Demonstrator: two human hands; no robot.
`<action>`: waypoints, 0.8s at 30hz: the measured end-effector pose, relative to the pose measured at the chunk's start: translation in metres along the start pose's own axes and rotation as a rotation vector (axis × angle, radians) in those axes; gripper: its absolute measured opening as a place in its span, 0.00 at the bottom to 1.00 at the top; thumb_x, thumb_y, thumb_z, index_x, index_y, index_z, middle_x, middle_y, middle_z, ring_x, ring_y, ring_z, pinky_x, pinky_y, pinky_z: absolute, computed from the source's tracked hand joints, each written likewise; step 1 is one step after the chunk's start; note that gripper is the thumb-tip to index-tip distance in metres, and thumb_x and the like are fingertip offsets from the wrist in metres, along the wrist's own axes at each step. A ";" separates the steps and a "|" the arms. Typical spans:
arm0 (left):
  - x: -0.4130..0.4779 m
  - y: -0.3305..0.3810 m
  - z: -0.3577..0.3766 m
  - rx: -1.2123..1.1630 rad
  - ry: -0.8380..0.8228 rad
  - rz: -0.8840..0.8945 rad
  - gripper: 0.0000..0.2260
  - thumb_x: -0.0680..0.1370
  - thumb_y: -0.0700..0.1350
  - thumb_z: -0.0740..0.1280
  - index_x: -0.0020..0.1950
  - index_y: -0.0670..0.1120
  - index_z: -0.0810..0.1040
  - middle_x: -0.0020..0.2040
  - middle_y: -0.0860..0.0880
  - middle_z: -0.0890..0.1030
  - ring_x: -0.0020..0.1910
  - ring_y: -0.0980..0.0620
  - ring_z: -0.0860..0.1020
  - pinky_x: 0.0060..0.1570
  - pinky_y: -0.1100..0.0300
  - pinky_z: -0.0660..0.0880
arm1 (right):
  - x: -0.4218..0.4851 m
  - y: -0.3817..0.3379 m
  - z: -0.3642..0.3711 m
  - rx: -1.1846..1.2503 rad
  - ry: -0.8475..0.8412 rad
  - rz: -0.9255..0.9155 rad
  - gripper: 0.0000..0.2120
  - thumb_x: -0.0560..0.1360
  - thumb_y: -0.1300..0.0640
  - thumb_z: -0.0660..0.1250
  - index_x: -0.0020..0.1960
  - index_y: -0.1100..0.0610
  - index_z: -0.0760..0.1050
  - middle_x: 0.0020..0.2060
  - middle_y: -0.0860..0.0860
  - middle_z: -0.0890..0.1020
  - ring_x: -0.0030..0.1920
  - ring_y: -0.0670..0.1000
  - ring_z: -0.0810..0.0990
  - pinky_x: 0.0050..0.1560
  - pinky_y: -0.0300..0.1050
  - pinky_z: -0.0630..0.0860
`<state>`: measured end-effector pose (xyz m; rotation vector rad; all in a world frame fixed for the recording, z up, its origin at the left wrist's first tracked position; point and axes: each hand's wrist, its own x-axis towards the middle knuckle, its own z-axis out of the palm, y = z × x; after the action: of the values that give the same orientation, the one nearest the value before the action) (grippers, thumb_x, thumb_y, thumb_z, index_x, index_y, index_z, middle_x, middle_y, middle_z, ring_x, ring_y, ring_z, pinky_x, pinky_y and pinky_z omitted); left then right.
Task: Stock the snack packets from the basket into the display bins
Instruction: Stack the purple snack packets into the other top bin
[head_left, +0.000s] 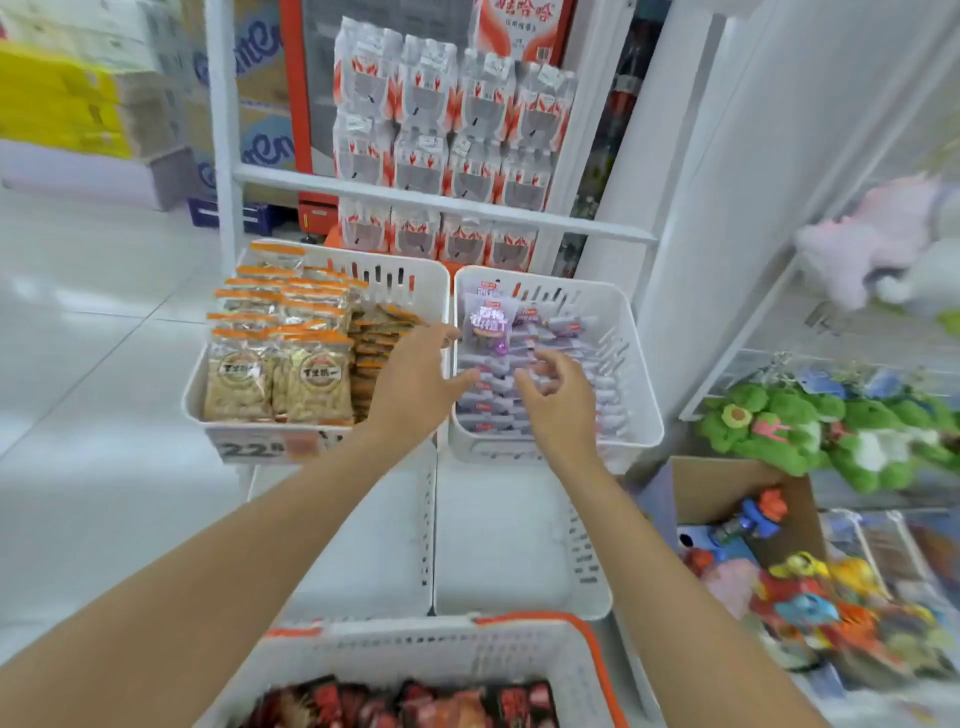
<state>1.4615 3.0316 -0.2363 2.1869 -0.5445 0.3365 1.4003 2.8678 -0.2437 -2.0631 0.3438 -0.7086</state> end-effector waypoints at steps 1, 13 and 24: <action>-0.020 0.006 -0.003 -0.032 0.005 -0.001 0.19 0.75 0.50 0.72 0.63 0.47 0.75 0.49 0.52 0.76 0.48 0.52 0.75 0.48 0.60 0.70 | -0.021 0.000 -0.007 0.004 0.019 -0.017 0.10 0.76 0.57 0.69 0.57 0.54 0.77 0.49 0.51 0.80 0.41 0.45 0.77 0.46 0.40 0.74; -0.280 -0.065 0.018 -0.188 -0.382 -0.333 0.12 0.76 0.45 0.72 0.57 0.49 0.76 0.51 0.49 0.77 0.40 0.52 0.76 0.42 0.60 0.75 | -0.250 0.118 -0.057 -0.461 -0.679 0.311 0.16 0.78 0.59 0.65 0.66 0.56 0.74 0.64 0.53 0.76 0.50 0.49 0.77 0.50 0.42 0.73; -0.350 -0.088 0.017 -0.166 -0.517 -0.395 0.14 0.77 0.48 0.71 0.61 0.48 0.75 0.53 0.50 0.78 0.46 0.52 0.77 0.50 0.57 0.75 | -0.356 0.174 -0.090 -0.919 -1.204 0.091 0.37 0.70 0.51 0.75 0.76 0.52 0.64 0.66 0.52 0.75 0.64 0.55 0.74 0.63 0.45 0.71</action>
<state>1.2015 3.1600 -0.4513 2.1518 -0.3810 -0.4808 1.0671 2.8850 -0.4748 -2.8448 0.0269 0.9771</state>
